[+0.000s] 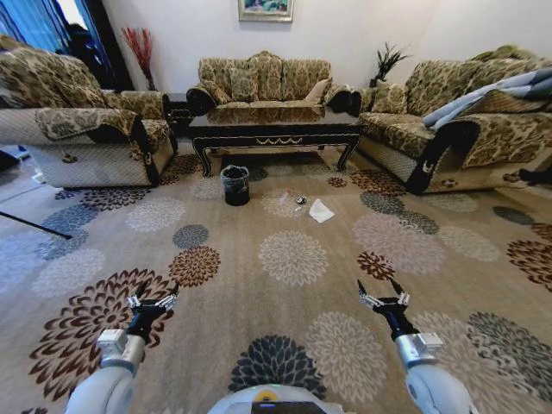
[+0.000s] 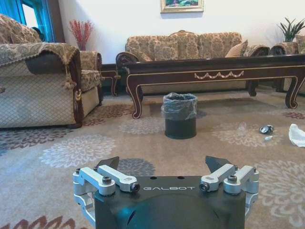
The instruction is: Move to the front of the table and pick up the trash from the floor, then place it into the trash bin.
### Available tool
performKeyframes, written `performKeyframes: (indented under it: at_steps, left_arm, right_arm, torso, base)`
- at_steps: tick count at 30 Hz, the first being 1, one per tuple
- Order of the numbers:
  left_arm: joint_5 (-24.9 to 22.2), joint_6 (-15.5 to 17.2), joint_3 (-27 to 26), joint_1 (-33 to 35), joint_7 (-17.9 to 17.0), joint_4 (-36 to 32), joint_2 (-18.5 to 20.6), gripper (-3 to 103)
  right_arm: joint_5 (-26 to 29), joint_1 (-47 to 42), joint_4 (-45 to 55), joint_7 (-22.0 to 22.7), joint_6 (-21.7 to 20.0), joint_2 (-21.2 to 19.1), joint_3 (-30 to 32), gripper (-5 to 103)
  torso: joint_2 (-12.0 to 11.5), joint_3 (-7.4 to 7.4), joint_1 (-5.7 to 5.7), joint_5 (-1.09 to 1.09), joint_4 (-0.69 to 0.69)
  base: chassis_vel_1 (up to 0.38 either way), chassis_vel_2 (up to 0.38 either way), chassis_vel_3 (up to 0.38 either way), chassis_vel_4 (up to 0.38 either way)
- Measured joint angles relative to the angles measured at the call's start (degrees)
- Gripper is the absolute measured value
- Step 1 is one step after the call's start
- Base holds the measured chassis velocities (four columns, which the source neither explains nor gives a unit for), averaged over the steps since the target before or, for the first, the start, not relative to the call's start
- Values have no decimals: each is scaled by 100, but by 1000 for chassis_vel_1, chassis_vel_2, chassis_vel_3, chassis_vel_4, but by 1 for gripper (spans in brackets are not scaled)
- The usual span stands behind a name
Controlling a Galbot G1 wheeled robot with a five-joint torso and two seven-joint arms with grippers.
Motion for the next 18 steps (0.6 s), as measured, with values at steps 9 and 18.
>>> performKeyframes:
  at_steps: [9, 18]
  left_arm:
    - [-3, -7, 2, 26, -22, -1, -24, 100]
    - [2, -37, 10, 4, -77, 7, -38, 100]
  right_arm:
    - [-57, -7, -32, -4, 24, 37, -18, 100]
    - [-72, -1, -54, -114, 90, 25, -18, 100]
  torso:
    - [-199, -187, -1, 0, 0]
    - [-337, -371, -2, 1, 0]
  base:
    - [0, 0, 0, 0]
    - [0, 0, 0, 0]
